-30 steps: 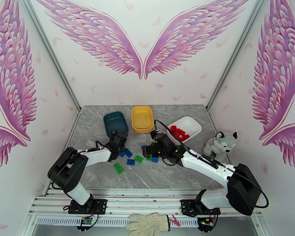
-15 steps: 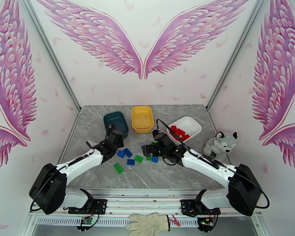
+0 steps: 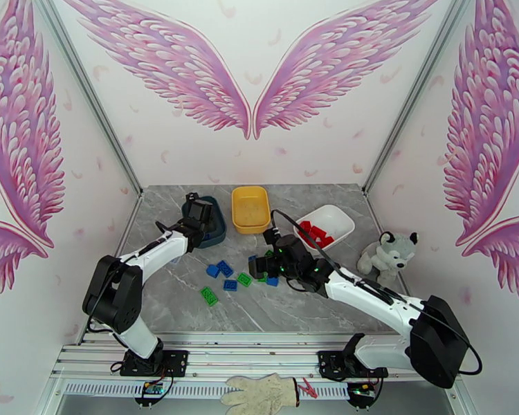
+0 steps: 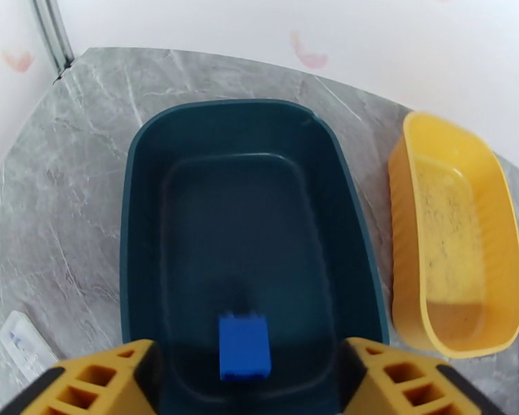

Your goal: Sort the legos into containers by color

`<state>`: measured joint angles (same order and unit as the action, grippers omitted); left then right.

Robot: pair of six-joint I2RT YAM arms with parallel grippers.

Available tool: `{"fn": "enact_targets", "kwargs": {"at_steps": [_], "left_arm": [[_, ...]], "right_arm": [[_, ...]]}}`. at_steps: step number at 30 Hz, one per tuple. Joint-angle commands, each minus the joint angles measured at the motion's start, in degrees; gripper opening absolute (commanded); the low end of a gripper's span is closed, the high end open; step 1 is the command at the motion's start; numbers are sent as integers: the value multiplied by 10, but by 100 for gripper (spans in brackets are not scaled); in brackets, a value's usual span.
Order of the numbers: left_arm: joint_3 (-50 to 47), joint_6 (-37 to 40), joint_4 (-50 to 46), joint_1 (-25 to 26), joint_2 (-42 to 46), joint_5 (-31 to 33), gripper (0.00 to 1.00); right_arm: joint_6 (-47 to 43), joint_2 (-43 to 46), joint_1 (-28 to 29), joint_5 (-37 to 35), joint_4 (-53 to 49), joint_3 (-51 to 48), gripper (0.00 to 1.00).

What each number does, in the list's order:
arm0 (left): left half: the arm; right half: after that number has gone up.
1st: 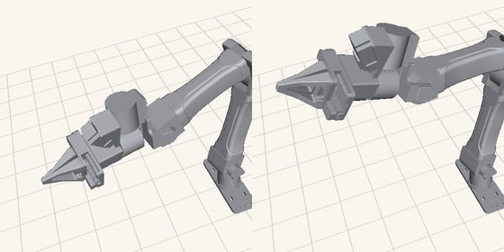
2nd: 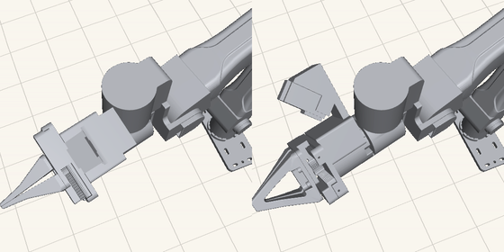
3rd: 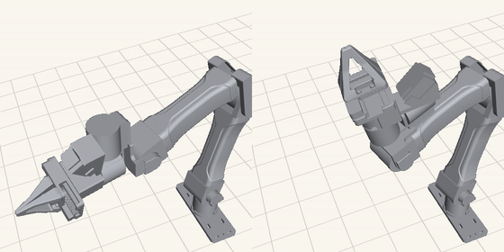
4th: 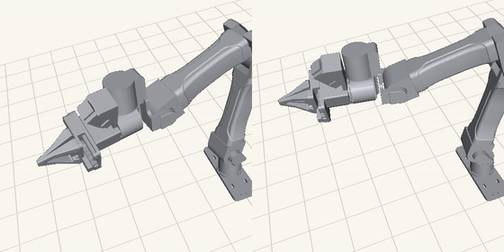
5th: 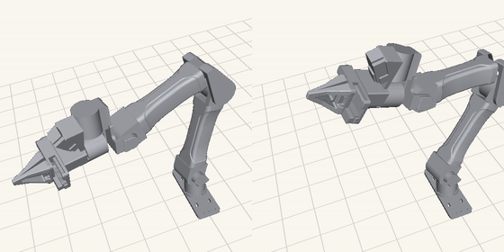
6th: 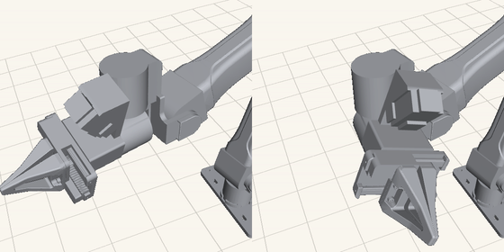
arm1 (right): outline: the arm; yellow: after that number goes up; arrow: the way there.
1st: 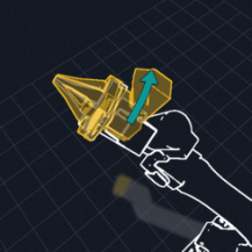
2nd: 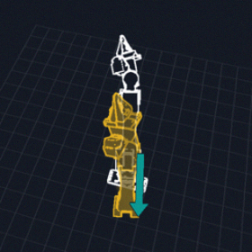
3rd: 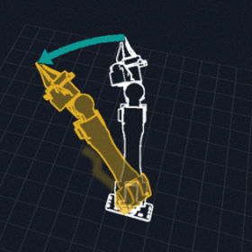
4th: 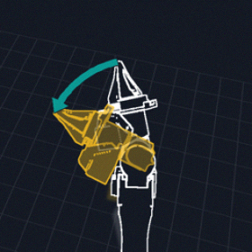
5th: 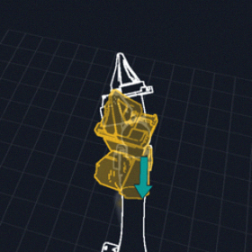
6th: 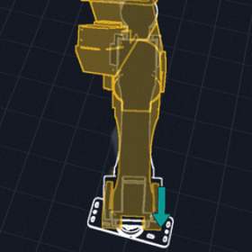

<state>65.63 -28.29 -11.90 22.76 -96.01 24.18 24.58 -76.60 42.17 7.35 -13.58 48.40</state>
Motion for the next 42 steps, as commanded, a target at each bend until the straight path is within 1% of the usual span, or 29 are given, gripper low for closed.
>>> {"fn": "enact_targets", "kwargs": {"at_steps": [1, 4, 9, 12, 16, 19, 24, 28, 33, 42], "left_arm": [[-1, 7, -10, 12, 22, -5, 75], [-47, 2, 0, 27, 60, 0, 76], [-147, -20, 18, 55, 135, -7, 79], [-211, -37, 27, 74, 178, -10, 79], [-286, -62, 42, 98, 223, -15, 72], [-326, -76, 48, 127, 242, -6, 67], [-363, -94, 51, 176, 244, 10, 65], [-388, -103, 63, 195, 242, 11, 68], [-384, -88, 67, 193, 220, 21, 72], [-337, -43, 65, 163, 143, -12, 71]], "right_arm": [[-14, -25, 6, 33, 2, 14, 86], [-14, -44, 6, 42, -3, 24, 81], [-10, -57, 9, 44, -6, 32, 79], [-8, -61, 9, 47, -7, 36, 78], [-8, -61, 13, 47, -5, 36, 77], [-8, -65, 14, 46, -7, 38, 75], [-8, -69, 14, 48, -10, 42, 72], [-8, -67, 14, 51, -10, 41, 73], [-8, -66, 17, 59, -7, 39, 73], [-7, -64, 19, 60, -7, 40, 73]]}}
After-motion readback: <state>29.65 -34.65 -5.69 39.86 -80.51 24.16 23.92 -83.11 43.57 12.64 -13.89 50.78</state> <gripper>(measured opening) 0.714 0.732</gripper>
